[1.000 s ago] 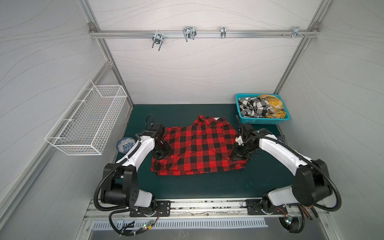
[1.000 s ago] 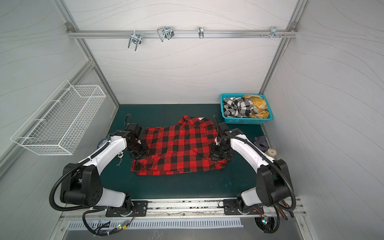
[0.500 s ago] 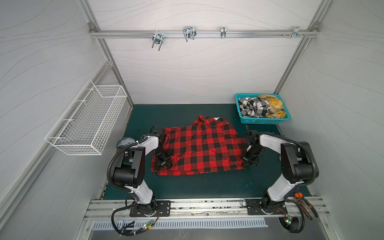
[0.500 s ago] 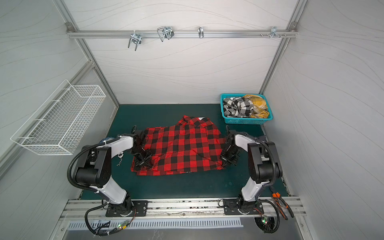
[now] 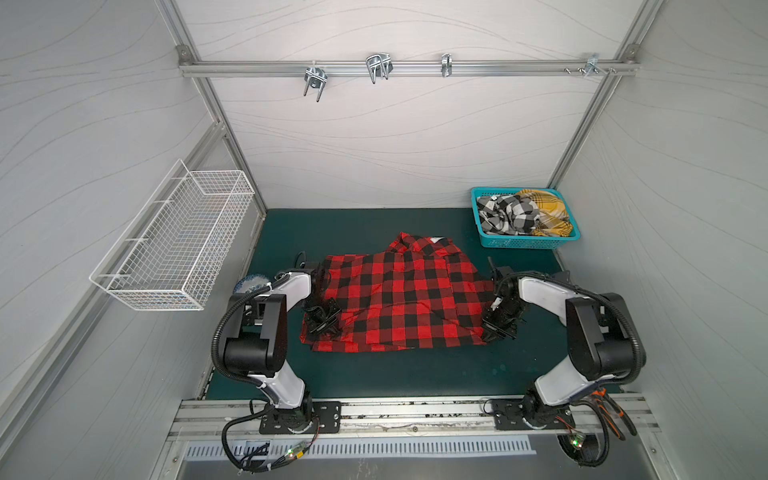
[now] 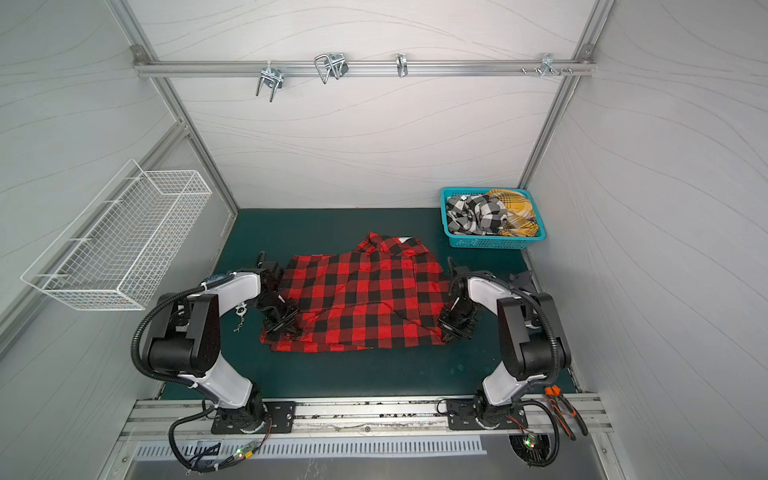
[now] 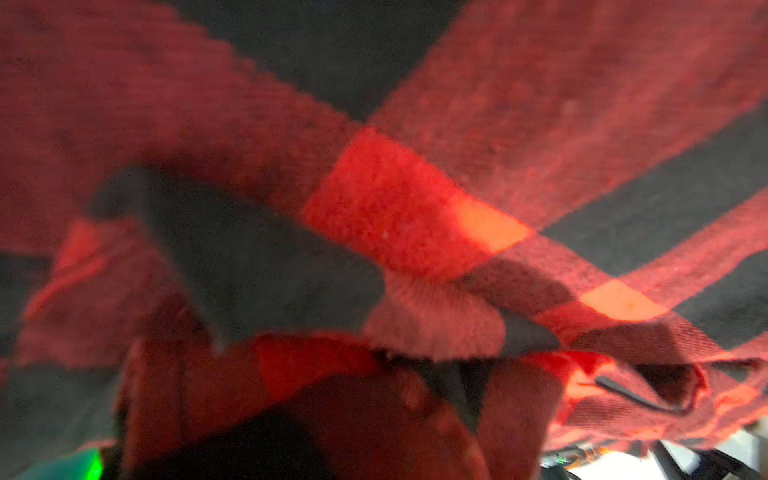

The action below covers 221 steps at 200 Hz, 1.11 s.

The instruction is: Fold and stack the long sleeve shirts

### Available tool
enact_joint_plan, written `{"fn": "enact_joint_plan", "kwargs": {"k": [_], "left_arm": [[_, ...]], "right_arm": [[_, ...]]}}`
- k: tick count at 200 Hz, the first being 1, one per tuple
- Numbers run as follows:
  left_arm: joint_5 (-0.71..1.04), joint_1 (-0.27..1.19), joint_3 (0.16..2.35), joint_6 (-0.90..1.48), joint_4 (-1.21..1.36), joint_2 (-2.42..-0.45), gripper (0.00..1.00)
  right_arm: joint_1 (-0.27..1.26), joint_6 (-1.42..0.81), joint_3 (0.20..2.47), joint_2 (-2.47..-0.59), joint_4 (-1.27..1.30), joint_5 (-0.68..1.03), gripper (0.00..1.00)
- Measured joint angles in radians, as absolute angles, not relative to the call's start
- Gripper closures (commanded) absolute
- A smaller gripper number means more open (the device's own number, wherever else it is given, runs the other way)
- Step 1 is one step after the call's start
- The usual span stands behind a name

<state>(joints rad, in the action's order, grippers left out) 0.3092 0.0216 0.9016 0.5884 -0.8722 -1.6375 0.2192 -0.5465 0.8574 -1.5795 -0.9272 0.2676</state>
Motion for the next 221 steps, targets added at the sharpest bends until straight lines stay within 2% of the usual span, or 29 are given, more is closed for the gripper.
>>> {"fn": "enact_joint_plan", "kwargs": {"k": [20,47,67,72,78,85,127,168,221], "left_arm": [[0.287,0.027,1.011,0.576,-0.929,-1.633,0.72],[0.219,0.027,1.305,0.542,-0.958,-1.64,0.61],[0.136,0.027,1.515,0.512,-0.941,-1.682,0.52],[0.117,0.027,1.548,0.505,-0.926,-1.698,0.49],[0.096,0.027,1.581,0.501,-0.905,-1.72,0.39],[0.07,0.027,1.609,0.495,-0.882,-1.748,0.37],[-0.016,0.02,1.833,0.462,-0.847,-2.05,0.36],[-0.005,0.006,2.099,0.445,-0.897,-2.3,0.44],[0.05,-0.025,2.076,0.476,-0.949,-2.366,0.44]], "right_arm": [[0.227,-0.53,0.988,-1.557,-0.989,0.249,0.6],[0.252,-0.515,1.217,-1.554,-0.994,0.225,0.49],[0.267,-0.503,1.335,-1.561,-0.977,0.22,0.46],[0.27,-0.502,1.357,-1.568,-0.969,0.221,0.45],[0.272,-0.499,1.385,-1.581,-0.958,0.222,0.45],[0.274,-0.499,1.415,-1.6,-0.946,0.225,0.45],[0.285,-0.5,1.524,-1.731,-0.889,0.251,0.45],[0.303,-0.502,1.481,-1.728,-0.867,0.274,0.44],[0.308,-0.509,1.414,-1.721,-0.862,0.282,0.45]]}}
